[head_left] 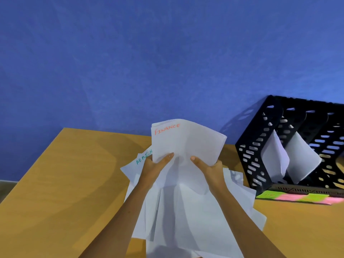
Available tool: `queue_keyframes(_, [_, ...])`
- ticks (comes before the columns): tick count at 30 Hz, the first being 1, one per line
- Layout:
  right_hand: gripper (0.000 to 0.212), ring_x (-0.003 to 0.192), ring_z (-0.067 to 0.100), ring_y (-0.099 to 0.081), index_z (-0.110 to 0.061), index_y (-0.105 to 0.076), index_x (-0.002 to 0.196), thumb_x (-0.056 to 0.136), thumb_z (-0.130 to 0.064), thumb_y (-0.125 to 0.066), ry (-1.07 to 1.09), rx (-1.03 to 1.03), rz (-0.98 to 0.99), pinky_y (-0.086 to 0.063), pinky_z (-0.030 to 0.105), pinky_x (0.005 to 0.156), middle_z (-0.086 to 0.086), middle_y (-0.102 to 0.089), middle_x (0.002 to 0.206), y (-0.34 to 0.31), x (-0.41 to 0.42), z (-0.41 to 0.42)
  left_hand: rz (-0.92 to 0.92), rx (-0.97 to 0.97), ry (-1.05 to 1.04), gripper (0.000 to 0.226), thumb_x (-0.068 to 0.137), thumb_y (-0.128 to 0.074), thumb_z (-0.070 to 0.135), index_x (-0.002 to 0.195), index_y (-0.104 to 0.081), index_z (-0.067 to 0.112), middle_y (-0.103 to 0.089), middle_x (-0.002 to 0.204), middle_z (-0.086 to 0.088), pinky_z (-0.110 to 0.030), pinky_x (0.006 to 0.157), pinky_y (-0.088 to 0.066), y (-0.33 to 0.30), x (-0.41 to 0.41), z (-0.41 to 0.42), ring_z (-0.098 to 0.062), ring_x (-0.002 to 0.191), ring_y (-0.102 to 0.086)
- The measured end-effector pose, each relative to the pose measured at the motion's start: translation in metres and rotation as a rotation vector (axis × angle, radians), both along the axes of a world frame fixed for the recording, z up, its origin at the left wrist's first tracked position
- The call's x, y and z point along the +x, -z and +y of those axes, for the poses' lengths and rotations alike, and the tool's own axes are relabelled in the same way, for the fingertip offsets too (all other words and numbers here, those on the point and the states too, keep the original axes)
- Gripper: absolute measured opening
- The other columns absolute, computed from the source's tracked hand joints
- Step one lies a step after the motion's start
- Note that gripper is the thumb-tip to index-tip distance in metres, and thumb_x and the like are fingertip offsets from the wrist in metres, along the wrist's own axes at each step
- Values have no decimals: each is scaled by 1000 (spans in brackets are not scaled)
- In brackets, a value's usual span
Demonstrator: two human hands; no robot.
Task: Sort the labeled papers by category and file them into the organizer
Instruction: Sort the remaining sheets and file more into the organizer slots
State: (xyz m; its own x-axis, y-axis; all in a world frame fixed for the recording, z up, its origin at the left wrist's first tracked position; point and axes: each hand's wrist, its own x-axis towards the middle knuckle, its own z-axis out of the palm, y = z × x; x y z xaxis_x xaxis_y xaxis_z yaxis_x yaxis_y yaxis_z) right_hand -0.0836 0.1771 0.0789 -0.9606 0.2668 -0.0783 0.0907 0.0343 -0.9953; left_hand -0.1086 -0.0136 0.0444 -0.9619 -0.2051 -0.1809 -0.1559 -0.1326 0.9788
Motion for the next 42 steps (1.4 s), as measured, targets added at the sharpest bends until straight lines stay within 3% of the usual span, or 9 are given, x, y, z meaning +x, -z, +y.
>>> queue_keyframes(4, [45, 84, 11, -69, -43, -56, 98, 62, -52, -82, 6, 18, 2, -58, 26, 69, -18, -69, 89, -6, -5, -6, -6, -55, -44, 40, 69, -81, 41, 101, -59, 32, -66, 96, 11, -30, 81, -50, -8, -5, 10, -11, 90, -62])
queue_keyframes(9, [32, 80, -8, -67, -49, -61, 86, 61, -43, -81, 0, -55, 100, -49, 7, 50, -30, -69, 80, -32, -11, -7, 61, -40, -2, 47, 63, -83, 49, 103, -64, 33, -71, 93, 22, -13, 62, -49, -26, -15, 4, 0, 85, -67])
queue_keyframes(15, [40, 89, 23, -67, -31, -55, 100, 69, -37, -80, -1, -116, 9, -59, 31, 66, -2, -68, 100, -19, -3, -5, 0, -84, 49, 28, 71, -77, 50, 92, -59, 45, -65, 85, 29, -16, 64, -44, -14, -9, 8, -6, 83, -63])
queue_keyframes(21, [35, 87, 16, -69, -24, -62, 102, 72, -30, -80, 7, -51, -3, -56, 26, 64, -3, -72, 96, -35, -8, 10, 14, -130, 71, 32, 67, -79, 49, 92, -63, 37, -69, 96, 16, -35, 82, -50, -27, -16, 13, -20, 101, -65])
queue_keyframes(26, [14, 84, 16, -74, -25, -73, 94, 81, -29, -73, -114, -13, 93, -59, 26, 64, -2, -77, 94, -82, -10, 49, 113, -70, 229, 53, 68, -84, 35, 116, -62, 30, -69, 112, 16, -25, 88, -50, -63, -20, 16, -8, 108, -63])
queue_keyframes(30, [16, 87, 16, -73, -17, -72, 101, 87, -23, -67, -116, 107, 142, -58, 27, 73, 0, -76, 98, -123, -11, 93, 52, -90, 412, 61, 71, -82, 28, 127, -57, 25, -66, 123, 10, -35, 101, -44, -86, -16, 32, -13, 117, -59])
queue_keyframes(35, [20, 41, 6, -42, -22, -69, 67, 86, -18, -68, -169, 261, 71, -31, 10, 40, -15, -52, 43, -161, 2, 158, 62, -130, 491, 67, 72, -82, 27, 132, -52, 25, -62, 129, 7, -44, 109, -40, -106, -3, 68, -16, 123, -54])
queue_keyframes(39, [32, 44, 13, -33, 11, -60, 81, 85, -19, -70, -190, 338, 69, -29, 23, 45, 0, -40, 48, -181, 17, 200, 85, -149, 500, 64, 71, -82, 29, 129, -54, 28, -64, 125, 9, -38, 104, -44, -120, 8, 107, -13, 117, -57])
queue_keyframes(42, [26, 38, 9, -38, -7, -64, 60, 83, -15, -71, -128, 291, 135, -32, 18, 40, -5, -46, 41, -201, 30, 232, 64, -84, 571, 43, 72, -80, 37, 111, -64, 36, -70, 111, 20, -21, 83, -48, -128, 17, 137, 5, 100, -64])
